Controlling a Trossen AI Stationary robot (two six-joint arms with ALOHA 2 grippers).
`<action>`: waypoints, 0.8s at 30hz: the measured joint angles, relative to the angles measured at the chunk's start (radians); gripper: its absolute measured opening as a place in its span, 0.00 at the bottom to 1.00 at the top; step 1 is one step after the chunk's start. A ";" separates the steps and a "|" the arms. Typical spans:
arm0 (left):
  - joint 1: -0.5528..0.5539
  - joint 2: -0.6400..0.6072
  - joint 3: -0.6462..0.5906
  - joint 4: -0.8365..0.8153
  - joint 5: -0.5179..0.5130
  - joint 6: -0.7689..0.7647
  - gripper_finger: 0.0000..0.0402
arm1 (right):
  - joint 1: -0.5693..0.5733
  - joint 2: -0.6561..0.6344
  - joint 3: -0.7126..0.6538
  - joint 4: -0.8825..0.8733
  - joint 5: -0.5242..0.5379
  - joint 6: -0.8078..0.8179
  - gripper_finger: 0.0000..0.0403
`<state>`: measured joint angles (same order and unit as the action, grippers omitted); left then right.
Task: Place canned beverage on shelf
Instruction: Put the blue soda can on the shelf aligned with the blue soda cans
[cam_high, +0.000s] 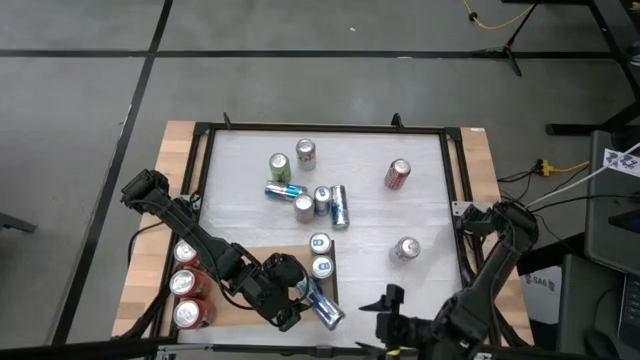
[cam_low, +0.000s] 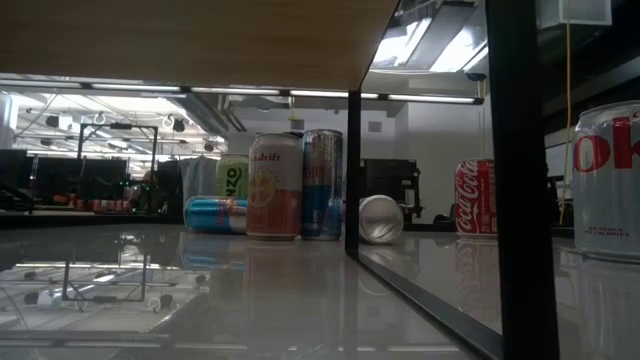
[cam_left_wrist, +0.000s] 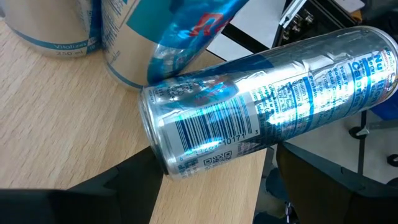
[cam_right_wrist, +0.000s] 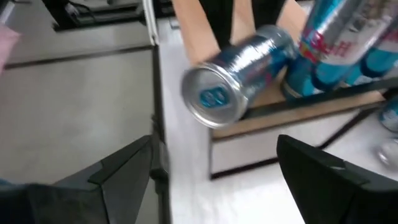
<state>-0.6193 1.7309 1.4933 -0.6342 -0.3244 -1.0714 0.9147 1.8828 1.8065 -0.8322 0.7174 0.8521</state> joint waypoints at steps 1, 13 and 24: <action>0.000 0.000 0.000 0.000 0.000 0.000 0.73 | 0.003 0.000 0.000 0.014 -0.001 -0.004 0.81; 0.000 0.000 0.000 -0.002 -0.005 0.000 0.73 | 0.002 0.084 0.000 0.104 0.108 -0.053 0.81; 0.000 0.000 -0.001 -0.001 -0.005 0.000 0.73 | 0.001 0.132 0.000 0.139 0.223 -0.103 0.81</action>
<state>-0.6189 1.7309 1.4921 -0.6351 -0.3296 -1.0716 0.9157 2.0147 1.8065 -0.6930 0.9402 0.7493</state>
